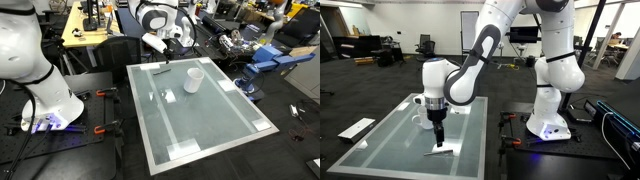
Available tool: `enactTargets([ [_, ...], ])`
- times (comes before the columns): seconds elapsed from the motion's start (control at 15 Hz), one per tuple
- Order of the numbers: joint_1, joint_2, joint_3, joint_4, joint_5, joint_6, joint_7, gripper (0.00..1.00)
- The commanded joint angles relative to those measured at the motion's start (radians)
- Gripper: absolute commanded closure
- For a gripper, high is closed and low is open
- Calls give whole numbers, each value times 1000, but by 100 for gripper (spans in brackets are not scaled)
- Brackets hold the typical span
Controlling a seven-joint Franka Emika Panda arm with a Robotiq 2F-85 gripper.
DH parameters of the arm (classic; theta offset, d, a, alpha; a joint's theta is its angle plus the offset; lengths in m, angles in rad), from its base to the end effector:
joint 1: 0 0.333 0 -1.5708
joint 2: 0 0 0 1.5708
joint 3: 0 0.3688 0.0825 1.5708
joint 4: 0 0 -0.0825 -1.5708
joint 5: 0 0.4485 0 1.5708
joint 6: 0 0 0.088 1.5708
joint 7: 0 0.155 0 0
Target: Put the pen in the mug
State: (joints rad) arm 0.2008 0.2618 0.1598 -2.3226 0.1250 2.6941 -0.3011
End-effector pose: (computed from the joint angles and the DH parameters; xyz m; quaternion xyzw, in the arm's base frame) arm 0.5490 0.2084 0.1883 -0.9605 -0.2680 -0.0538 0.0522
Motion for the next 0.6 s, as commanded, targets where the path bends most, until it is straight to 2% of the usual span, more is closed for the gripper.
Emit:
enactTargets([
  [0.0,-31,1,30,3,-18,-1,14,0],
  [0.2,-32,1,30,4,-18,-1,14,0],
  [0.53,-21,48,4,22,-104,2,53,0],
])
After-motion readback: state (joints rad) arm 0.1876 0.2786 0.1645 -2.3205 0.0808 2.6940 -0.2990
